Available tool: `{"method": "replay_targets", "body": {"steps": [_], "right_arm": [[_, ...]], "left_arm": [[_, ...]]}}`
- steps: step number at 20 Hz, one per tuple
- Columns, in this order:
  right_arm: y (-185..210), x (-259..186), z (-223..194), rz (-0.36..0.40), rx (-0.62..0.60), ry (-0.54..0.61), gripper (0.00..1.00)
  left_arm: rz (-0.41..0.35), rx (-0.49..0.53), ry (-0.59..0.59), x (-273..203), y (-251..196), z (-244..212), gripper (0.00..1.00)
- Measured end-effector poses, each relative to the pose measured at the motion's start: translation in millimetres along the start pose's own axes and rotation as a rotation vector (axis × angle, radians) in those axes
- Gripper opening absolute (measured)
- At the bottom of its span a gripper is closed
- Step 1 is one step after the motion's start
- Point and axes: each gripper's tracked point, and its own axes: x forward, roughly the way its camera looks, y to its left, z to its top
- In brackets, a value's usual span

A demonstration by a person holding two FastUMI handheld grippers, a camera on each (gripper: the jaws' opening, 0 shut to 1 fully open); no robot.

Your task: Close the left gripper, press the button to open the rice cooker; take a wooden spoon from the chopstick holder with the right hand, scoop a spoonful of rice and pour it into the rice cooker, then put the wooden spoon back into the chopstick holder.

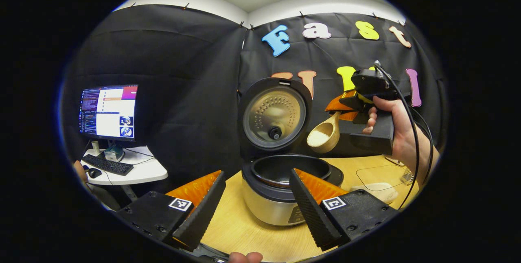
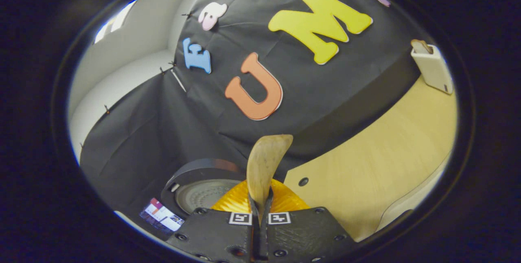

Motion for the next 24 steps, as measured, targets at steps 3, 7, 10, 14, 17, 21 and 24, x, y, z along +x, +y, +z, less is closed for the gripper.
{"method": "replay_targets", "body": {"steps": [3,7,10,14,17,21,24], "right_arm": [[6.1,7.3,-3.2,-0.007,-0.092,-0.016,0.0],[16.9,14.3,-7.3,-0.023,-0.179,-0.023,0.02],[25.7,15.3,-11.3,-0.021,-0.251,-0.032,0.0],[38.6,14.1,-19.2,-0.006,-0.334,-0.036,0.0],[44.0,13.0,-26.0,0.0,-0.381,-0.031,0.0],[48.0,11.9,-29.1,-0.003,-0.429,-0.039,0.0],[54.6,10.6,-29.6,-0.001,-0.484,-0.053,0.0]], "left_arm": [[0.005,-0.012,-0.005,-1.4,4.0,1.6,1.0],[0.009,-0.021,-0.017,-2.9,8.0,5.1,1.0],[0.013,-0.03,-0.028,-3.2,12.4,7.8,1.0],[0.02,-0.037,-0.034,-4.6,16.8,9.0,1.0],[0.023,-0.043,-0.038,-6.0,19.4,10.1,1.0],[0.026,-0.05,-0.044,-8.8,21.3,14.4,1.0],[0.022,-0.051,-0.054,-10.7,21.4,17.4,1.0]]}}
